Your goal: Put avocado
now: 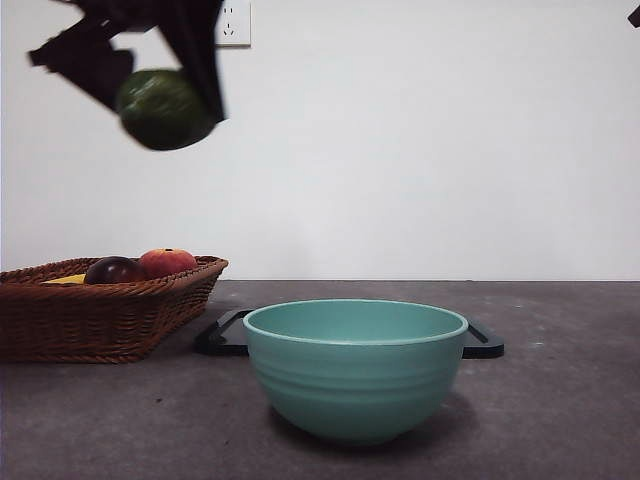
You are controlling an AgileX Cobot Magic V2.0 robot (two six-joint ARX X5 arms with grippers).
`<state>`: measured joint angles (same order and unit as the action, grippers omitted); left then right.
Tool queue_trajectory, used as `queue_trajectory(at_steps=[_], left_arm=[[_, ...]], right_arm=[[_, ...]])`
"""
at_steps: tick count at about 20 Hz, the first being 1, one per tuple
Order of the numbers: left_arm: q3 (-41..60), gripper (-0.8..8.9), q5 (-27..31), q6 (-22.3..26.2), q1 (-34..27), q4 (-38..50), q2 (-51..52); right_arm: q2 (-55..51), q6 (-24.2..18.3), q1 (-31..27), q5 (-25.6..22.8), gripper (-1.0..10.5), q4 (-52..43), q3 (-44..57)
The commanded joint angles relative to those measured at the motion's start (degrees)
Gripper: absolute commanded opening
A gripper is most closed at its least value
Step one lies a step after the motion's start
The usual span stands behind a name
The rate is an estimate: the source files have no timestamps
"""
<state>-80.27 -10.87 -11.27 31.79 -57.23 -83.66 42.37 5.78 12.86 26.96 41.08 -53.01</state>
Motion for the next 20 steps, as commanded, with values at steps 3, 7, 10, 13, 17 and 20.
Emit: queue_trajectory(at_steps=[3,7,10,13,17,20], left_arm=[[-1.11,1.53,-0.31,-0.33,8.0,1.92,-2.05],[-1.09,1.53,-0.31,-0.42,14.19,3.28,-6.29],[-1.09,1.53,-0.28,-0.37,17.46,4.17,-10.82],[-1.09,1.53,-0.28,-0.35,19.52,6.12,-14.97],[-1.09,1.52,-0.2,0.07,21.16,7.63,-18.99],[-1.09,1.51,-0.02,0.07,21.53,8.07,-21.64]], right_arm=[[0.22,-0.42,0.31,0.07,5.3,-0.35,-1.09],[0.22,-0.42,0.31,0.04,5.3,-0.37,-1.09],[0.22,-0.39,0.31,0.04,5.3,-0.35,-1.09],[0.22,-0.42,0.31,0.04,5.3,-0.35,-1.09],[0.22,-0.42,0.31,0.04,5.3,-0.37,-1.09],[0.22,-0.42,0.31,0.04,5.3,-0.37,-1.09]])
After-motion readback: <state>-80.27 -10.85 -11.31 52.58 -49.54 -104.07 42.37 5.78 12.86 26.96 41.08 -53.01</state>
